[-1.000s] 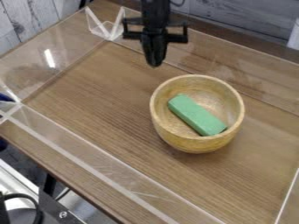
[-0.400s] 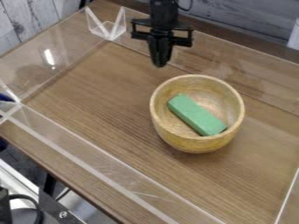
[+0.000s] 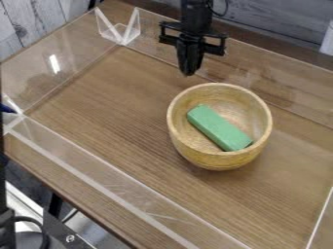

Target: Remove the green block from inside the brown bowl and put it on the table

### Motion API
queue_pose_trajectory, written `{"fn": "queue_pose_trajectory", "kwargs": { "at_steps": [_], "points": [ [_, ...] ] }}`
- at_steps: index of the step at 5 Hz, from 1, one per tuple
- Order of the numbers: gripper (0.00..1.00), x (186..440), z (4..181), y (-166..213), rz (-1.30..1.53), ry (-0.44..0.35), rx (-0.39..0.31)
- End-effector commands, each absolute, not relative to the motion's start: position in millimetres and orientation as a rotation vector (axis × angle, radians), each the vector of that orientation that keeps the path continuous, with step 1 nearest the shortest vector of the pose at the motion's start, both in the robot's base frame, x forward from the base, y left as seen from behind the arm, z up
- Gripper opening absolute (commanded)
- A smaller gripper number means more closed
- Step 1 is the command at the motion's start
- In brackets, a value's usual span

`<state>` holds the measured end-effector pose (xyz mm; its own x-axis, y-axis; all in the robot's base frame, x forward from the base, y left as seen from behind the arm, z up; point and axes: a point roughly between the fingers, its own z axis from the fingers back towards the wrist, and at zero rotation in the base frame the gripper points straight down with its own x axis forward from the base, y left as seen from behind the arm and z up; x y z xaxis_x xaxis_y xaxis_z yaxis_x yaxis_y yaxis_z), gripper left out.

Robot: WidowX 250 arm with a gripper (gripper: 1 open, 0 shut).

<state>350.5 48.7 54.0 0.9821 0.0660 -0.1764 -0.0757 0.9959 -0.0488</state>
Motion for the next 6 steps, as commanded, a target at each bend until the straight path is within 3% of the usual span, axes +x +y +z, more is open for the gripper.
{"fn": "queue_pose_trajectory", "kwargs": {
  "at_steps": [1,3,4,6],
  "points": [
    [0.00,363,84.4,37,0.032,0.092,-0.053],
    [0.00,360,117.8,25,0.015,0.032,-0.102],
    [0.00,356,145.9,22,0.024,-0.022,-0.135],
    [0.00,360,119.2,22,0.016,-0.005,-0.157]
  ]
}}
